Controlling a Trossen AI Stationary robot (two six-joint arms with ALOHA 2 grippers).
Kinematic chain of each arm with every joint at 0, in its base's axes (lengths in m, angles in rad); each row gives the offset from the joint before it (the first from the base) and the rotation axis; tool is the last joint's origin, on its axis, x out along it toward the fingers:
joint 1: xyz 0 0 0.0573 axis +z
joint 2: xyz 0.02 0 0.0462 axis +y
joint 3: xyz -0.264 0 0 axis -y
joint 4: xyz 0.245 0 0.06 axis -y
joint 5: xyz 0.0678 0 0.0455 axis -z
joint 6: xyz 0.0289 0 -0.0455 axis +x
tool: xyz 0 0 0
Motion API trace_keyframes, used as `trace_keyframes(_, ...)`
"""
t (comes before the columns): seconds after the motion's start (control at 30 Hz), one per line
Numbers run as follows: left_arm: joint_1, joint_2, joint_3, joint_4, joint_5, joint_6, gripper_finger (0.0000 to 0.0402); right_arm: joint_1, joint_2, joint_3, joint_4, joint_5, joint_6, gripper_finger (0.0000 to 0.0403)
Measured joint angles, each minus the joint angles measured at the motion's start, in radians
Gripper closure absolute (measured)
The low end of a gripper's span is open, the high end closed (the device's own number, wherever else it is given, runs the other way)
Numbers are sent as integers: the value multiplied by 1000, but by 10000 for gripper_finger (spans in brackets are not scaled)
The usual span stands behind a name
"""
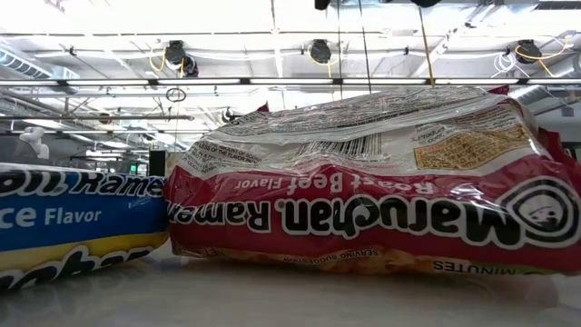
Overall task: Sort Maruchan noodles
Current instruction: Put the orange noodle pack into the gray bin
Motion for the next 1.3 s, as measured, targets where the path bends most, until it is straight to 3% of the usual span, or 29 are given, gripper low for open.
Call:
trace_keyframes(0.27, -7, 13, 0, 5, 2, -4, 401, 1, 21, 0, 55, -25, 84, 76)
trace_keyframes(0.67, -48, 16, 0, -19, -6, 1, 401, 1, 20, 0, 76, -85, 86, 212)
trace_keyframes(0.83, -51, 15, 0, -19, -13, -1, 394, 1, 19, 0, 76, -86, 86, 245)
trace_keyframes(1.03, -51, 8, 0, -24, -10, -41, 333, 2, 19, 0, 77, -85, 86, 247)
trace_keyframes(1.3, -3, -34, 0, -104, -24, -143, 187, 2, 19, 0, 70, -53, 93, 251)
